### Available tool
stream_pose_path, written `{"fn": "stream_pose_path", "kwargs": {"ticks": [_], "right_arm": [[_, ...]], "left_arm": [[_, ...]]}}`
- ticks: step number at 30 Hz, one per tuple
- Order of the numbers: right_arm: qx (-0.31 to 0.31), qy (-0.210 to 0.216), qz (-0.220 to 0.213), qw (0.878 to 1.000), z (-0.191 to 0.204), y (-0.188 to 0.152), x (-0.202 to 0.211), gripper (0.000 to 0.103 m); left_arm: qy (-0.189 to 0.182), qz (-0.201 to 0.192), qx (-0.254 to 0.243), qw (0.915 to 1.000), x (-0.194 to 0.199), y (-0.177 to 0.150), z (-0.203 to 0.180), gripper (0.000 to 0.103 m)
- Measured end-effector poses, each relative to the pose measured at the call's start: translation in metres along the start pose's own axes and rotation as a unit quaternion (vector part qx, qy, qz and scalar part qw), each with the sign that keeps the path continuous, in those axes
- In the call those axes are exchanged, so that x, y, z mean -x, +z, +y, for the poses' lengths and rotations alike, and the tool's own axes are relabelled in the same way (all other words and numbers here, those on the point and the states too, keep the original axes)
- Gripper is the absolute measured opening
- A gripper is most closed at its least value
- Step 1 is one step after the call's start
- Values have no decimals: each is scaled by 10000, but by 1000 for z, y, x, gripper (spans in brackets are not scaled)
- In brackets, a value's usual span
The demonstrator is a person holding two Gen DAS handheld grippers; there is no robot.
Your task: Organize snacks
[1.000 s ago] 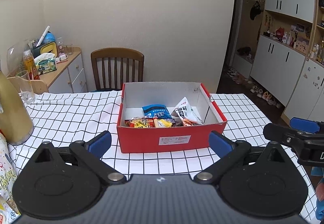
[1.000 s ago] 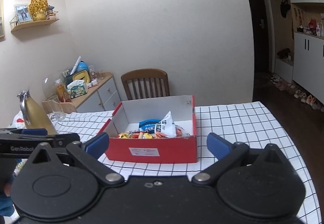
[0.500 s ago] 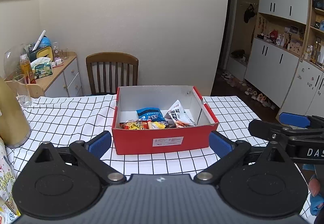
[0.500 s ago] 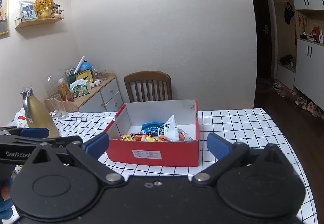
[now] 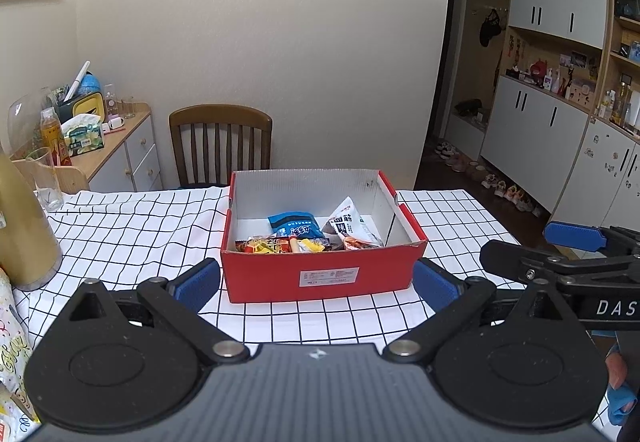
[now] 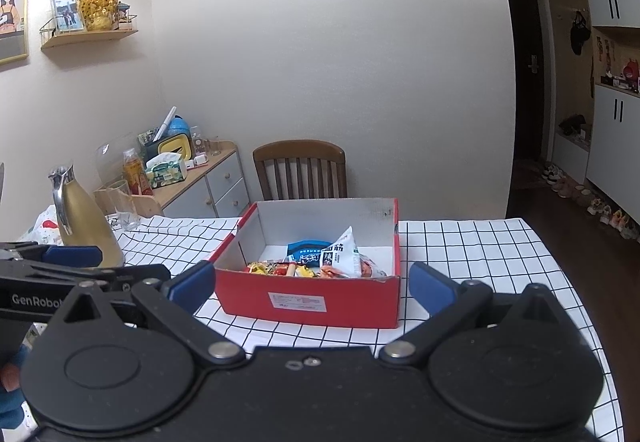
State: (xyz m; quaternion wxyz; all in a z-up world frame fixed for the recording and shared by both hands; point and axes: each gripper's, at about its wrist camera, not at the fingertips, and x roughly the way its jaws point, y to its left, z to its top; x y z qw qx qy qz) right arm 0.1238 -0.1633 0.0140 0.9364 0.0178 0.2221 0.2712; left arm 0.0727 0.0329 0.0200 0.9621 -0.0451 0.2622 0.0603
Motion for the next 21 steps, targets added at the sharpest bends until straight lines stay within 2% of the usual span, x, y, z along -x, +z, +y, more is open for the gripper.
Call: {"fn": "stream_pose_path", "kwargs": {"ticks": [21], "right_arm": [[-83, -89, 262, 9996, -11, -11, -1, 103]], "left_arm": [[-20, 200, 115, 9997, -8, -6, -1, 103]]}}
